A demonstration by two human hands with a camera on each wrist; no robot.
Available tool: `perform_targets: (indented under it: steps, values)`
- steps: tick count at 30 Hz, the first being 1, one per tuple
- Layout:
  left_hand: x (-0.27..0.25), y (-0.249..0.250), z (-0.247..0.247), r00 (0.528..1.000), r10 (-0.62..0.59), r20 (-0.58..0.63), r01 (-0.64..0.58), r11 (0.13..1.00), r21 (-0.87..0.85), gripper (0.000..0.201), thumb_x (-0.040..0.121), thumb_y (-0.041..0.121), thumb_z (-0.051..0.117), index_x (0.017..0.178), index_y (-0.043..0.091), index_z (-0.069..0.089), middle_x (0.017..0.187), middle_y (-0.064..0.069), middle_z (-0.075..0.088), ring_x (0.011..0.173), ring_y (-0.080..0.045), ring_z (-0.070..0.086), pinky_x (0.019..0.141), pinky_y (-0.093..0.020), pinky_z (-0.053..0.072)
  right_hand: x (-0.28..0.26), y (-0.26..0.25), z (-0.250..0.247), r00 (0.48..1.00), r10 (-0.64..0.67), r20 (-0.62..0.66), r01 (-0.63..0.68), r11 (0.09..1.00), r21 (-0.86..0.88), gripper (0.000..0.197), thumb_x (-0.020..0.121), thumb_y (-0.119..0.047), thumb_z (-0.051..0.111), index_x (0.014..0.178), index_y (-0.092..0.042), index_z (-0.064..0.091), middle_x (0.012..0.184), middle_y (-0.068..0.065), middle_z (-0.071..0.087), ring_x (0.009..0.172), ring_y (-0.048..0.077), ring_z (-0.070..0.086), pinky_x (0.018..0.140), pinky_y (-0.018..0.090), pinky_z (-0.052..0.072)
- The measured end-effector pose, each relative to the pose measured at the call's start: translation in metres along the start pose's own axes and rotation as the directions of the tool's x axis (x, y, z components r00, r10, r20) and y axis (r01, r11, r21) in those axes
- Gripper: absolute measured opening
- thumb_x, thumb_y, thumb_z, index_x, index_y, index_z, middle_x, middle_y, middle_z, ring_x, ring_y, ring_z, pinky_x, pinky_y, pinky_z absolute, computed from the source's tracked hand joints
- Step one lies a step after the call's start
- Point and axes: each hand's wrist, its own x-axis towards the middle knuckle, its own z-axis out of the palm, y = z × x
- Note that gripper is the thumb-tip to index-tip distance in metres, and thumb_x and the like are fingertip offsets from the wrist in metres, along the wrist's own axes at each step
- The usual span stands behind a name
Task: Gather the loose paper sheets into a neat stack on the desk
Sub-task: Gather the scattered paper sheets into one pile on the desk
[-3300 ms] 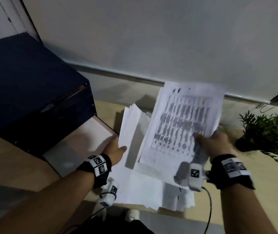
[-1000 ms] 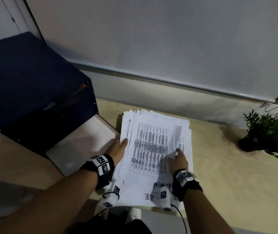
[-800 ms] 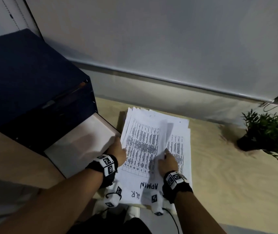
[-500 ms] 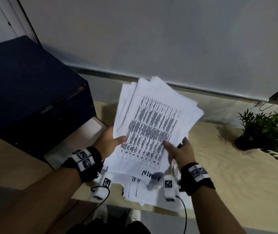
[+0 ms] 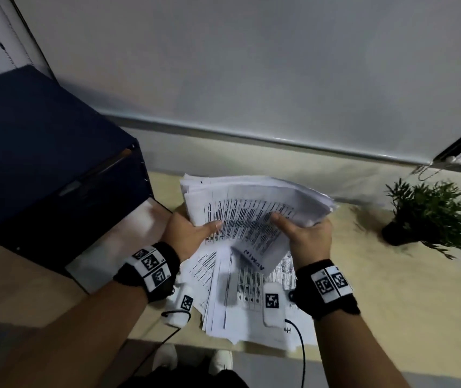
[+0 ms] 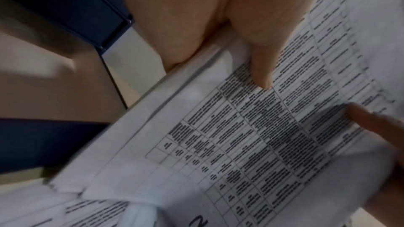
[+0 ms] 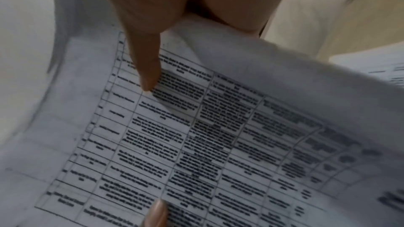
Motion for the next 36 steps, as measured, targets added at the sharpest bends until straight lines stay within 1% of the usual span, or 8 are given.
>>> perform_targets:
  steps: [6, 9, 12, 15, 21, 25, 30, 36]
  values:
    - [-0.002, -0.006, 0.005, 0.998, -0.06, 0.027, 0.059, 0.997, 0.046, 0.011, 0.078, 0.035, 0.077, 0.084, 0.029, 0.071, 0.078, 0.018, 0.071, 0.071, 0.006, 0.067, 0.072, -0.021, 0.053, 0.007, 0.038, -0.014, 0.981, 0.185, 0.067, -0.16, 0.949, -0.273, 0.052, 0.063, -0.021, 0.088, 0.105, -0.002, 0.063, 0.104, 0.016, 0.072, 0.088, 0.021, 0.073, 0.081, 0.043, 0.06]
    - [0.006, -0.005, -0.002, 0.993, -0.05, -0.106, 0.059, 0.995, 0.085, 0.04, 0.078, 0.045, 0.073, 0.072, 0.006, 0.067, 0.053, 0.014, 0.059, 0.043, -0.003, 0.051, 0.048, -0.014, 0.043, 0.009, 0.095, -0.044, 0.899, 0.338, -0.28, -0.425, 0.51, -0.748, 0.098, 0.062, -0.048, 0.086, 0.141, -0.013, 0.04, 0.144, 0.014, 0.042, 0.128, 0.031, 0.047, 0.104, 0.046, 0.042]
    - [0.015, 0.006, -0.023, 0.977, 0.043, -0.21, -0.008, 0.986, 0.165, 0.031, 0.087, 0.028, 0.071, 0.063, 0.015, 0.055, 0.04, 0.015, 0.048, 0.036, 0.001, 0.043, 0.042, -0.012, 0.037, -0.005, 0.13, -0.056, 0.819, 0.388, -0.423, -0.537, 0.257, -0.804, 0.1, 0.07, -0.056, 0.075, 0.147, -0.013, 0.028, 0.147, 0.014, 0.032, 0.132, 0.041, 0.034, 0.106, 0.054, 0.036]
    - [0.025, -0.004, -0.047, 0.96, 0.054, -0.274, 0.001, 0.98, 0.197, 0.027, 0.085, 0.033, 0.073, 0.092, 0.007, 0.07, 0.071, 0.005, 0.063, 0.062, -0.013, 0.058, 0.066, -0.025, 0.046, -0.013, 0.145, -0.05, 0.844, 0.36, -0.397, -0.498, 0.255, -0.829, 0.094, 0.072, -0.055, 0.072, 0.145, -0.012, 0.031, 0.145, 0.013, 0.033, 0.13, 0.038, 0.034, 0.104, 0.053, 0.037]
    - [0.027, -0.015, -0.07, 0.952, -0.028, -0.305, 0.111, 0.959, 0.259, 0.062, 0.074, 0.06, 0.07, 0.068, 0.0, 0.056, 0.057, -0.009, 0.046, 0.051, -0.014, 0.044, 0.053, -0.03, 0.038, 0.001, 0.138, -0.04, 0.815, 0.292, -0.501, -0.57, 0.248, -0.783, 0.073, 0.068, -0.046, 0.067, 0.128, -0.011, 0.044, 0.134, 0.014, 0.044, 0.121, 0.038, 0.039, 0.102, 0.053, 0.034]
    - [0.026, -0.021, -0.072, 0.943, -0.076, -0.323, 0.15, 0.966, 0.21, 0.088, 0.052, 0.089, 0.059, 0.075, 0.003, 0.062, 0.062, -0.008, 0.052, 0.056, -0.014, 0.049, 0.055, -0.032, 0.042, -0.001, 0.145, -0.02, 0.842, 0.374, -0.389, -0.497, 0.26, -0.828, 0.096, 0.066, -0.053, 0.075, 0.14, -0.01, 0.032, 0.14, 0.014, 0.035, 0.127, 0.037, 0.033, 0.102, 0.05, 0.035]
    - [0.026, -0.02, -0.071, 0.945, -0.074, -0.319, 0.139, 0.973, 0.187, 0.074, 0.051, 0.091, 0.058, 0.086, 0.025, 0.054, 0.08, 0.001, 0.055, 0.072, -0.015, 0.052, 0.069, -0.034, 0.043, -0.003, 0.155, -0.01, 0.831, 0.402, -0.385, -0.477, 0.158, -0.865, 0.117, 0.065, -0.056, 0.079, 0.149, -0.004, 0.016, 0.142, 0.016, 0.027, 0.127, 0.037, 0.037, 0.1, 0.044, 0.043]
    - [0.025, -0.025, -0.075, 0.939, -0.112, -0.326, 0.185, 0.962, 0.203, 0.086, 0.054, 0.089, 0.06, 0.079, 0.007, 0.061, 0.072, -0.001, 0.055, 0.062, -0.014, 0.054, 0.059, -0.035, 0.049, 0.001, 0.152, -0.008, 0.797, 0.485, -0.36, -0.533, 0.285, -0.796, 0.099, 0.057, -0.044, 0.088, 0.131, -0.004, 0.035, 0.132, 0.017, 0.041, 0.115, 0.04, 0.053, 0.099, 0.05, 0.047]
